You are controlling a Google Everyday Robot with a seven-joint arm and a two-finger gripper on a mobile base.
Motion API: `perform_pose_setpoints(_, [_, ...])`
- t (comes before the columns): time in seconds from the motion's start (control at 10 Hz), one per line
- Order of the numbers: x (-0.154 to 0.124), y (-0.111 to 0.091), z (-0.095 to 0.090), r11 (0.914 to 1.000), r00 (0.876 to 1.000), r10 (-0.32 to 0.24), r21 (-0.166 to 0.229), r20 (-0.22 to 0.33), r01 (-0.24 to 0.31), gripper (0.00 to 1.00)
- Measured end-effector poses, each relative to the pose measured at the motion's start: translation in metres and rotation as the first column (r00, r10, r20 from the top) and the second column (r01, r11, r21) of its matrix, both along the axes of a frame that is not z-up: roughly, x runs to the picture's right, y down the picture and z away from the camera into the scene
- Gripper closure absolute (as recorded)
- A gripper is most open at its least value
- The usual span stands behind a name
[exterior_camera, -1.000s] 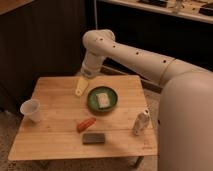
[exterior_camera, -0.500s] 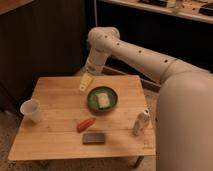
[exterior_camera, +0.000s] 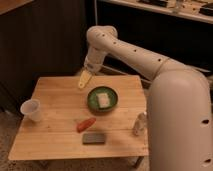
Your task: Move the arm in a circular motion
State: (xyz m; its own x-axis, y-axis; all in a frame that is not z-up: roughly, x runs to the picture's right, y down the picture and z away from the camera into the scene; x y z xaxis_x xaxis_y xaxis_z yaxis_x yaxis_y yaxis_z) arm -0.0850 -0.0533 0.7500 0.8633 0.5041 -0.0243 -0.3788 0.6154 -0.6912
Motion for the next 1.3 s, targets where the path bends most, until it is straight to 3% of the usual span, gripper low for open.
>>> perform_pose_setpoints(0.2, [0.006, 0.000, -0.008, 0.9997, 1.000, 0.022, 0.008, -0.016, -0.022, 0.00])
perform_pose_setpoints(0.6, [0.074, -0.014, -0.017, 0.9949, 0.987, 0.094, 0.050, -0.133, -0.088, 0.00])
perform_pose_setpoints(0.9, [0.133, -0.017, -0.027, 0.9859, 0.955, 0.159, 0.093, -0.251, -0.139, 0.00])
perform_pose_setpoints(1.2, [0.181, -0.007, -0.038, 0.9792, 0.925, 0.198, 0.106, -0.323, -0.173, 0.00])
perform_pose_setpoints(1.3, [0.205, 0.000, -0.043, 0.9750, 0.909, 0.220, 0.110, -0.353, -0.193, 0.00])
